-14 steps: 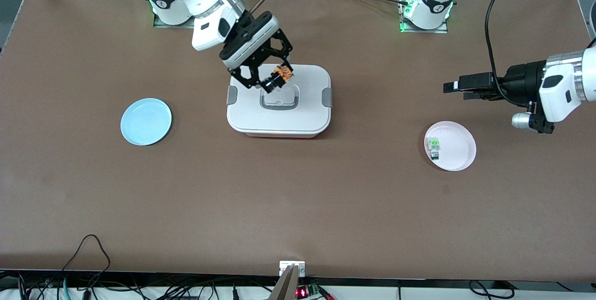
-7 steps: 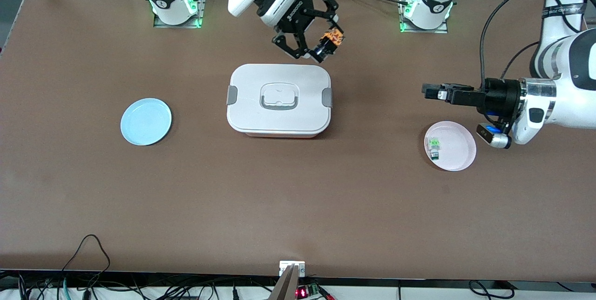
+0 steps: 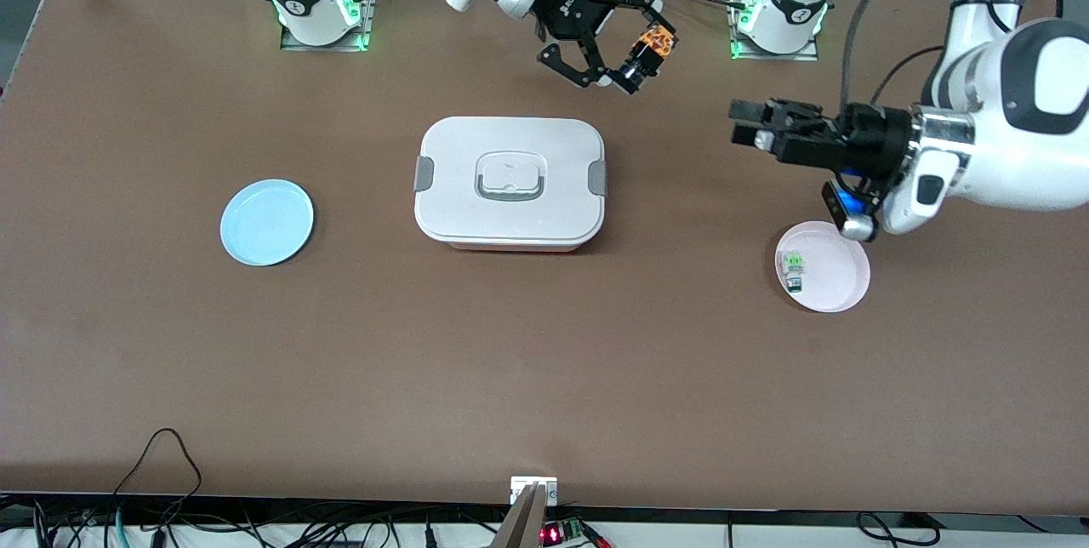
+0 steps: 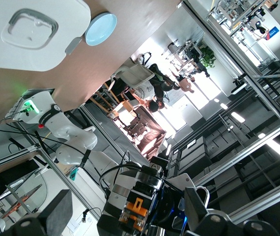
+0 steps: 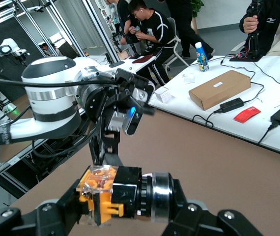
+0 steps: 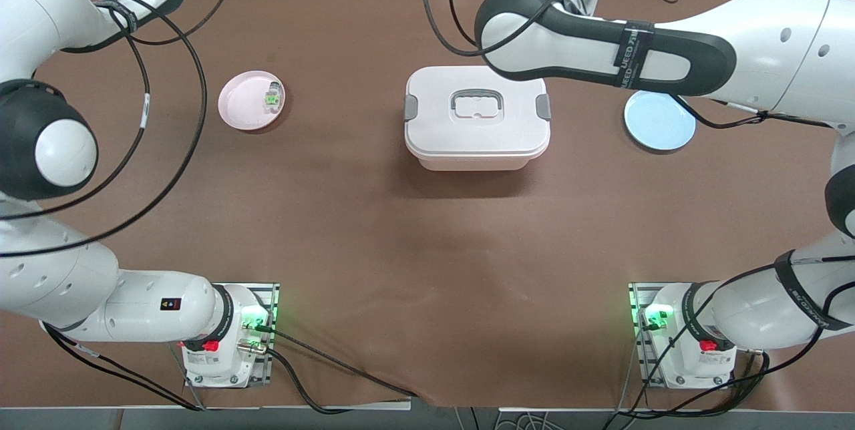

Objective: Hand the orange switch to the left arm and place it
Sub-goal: 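Carry the switch past the box while the left gripper reaches toward it, then grasp the switch with the left gripper while the right gripper holds it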

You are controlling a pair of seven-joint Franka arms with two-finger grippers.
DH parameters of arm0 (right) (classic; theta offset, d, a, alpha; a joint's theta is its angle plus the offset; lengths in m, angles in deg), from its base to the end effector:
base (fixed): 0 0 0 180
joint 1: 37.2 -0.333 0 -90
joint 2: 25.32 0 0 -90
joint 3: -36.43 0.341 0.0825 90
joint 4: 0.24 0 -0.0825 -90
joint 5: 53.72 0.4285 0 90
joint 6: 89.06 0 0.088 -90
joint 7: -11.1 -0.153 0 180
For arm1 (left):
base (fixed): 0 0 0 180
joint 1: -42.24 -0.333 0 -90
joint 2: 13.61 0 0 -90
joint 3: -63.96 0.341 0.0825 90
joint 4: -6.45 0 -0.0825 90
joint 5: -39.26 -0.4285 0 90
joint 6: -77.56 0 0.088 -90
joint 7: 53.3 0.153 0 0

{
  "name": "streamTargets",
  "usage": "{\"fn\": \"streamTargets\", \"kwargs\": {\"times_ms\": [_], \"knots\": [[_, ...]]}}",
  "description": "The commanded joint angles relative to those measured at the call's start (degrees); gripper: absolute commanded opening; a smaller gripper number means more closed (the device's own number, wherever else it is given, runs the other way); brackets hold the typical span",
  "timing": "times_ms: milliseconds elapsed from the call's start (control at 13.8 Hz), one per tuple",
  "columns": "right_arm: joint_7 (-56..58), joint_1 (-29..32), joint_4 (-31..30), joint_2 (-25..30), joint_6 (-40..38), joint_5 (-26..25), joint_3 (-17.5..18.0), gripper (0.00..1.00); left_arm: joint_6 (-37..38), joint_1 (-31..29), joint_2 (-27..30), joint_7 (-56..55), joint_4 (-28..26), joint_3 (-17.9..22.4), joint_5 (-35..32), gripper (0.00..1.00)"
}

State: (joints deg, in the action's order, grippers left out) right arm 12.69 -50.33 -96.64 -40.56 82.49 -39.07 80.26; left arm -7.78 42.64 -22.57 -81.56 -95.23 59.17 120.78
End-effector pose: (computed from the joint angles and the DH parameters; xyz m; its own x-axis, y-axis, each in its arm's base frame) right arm 0.4785 0.5886 0.6039 0.5547 0.1442 0.8195 0.7247 -0.5675 -0.3907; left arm 0.6103 -0.2107 0.5370 0.6496 -0.0692 -0.7571 0.7291 -0.2257 0.6461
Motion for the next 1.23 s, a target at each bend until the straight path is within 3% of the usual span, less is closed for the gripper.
{"fn": "streamTargets", "kwargs": {"times_ms": [0, 362, 797, 1159], "knots": [[-0.4, -0.4, 1.4, -0.8, 0.8, 0.3, 0.0, 0.0, -4.7, 0.2, 5.9, -6.0, -5.3, -2.6, 2.1, 0.99], [-0.4, -0.4, 1.4, -0.8, 0.9, 0.2, 0.0, 0.0, -4.3, 0.2, 9.1, -10.6, -6.1, -2.9, 2.5, 0.99], [-0.4, -0.4, 1.4, -0.8, 1.0, 0.2, 0.0, 0.0, -7.4, 0.3, 9.6, -10.1, -6.4, -6.3, 2.7, 0.99], [-0.4, -0.4, 1.2, -0.8, 1.0, 0.1, 0.0, 0.0, -9.7, 0.3, 9.7, -10.5, -6.3, -7.9, 2.8, 0.82]]}}
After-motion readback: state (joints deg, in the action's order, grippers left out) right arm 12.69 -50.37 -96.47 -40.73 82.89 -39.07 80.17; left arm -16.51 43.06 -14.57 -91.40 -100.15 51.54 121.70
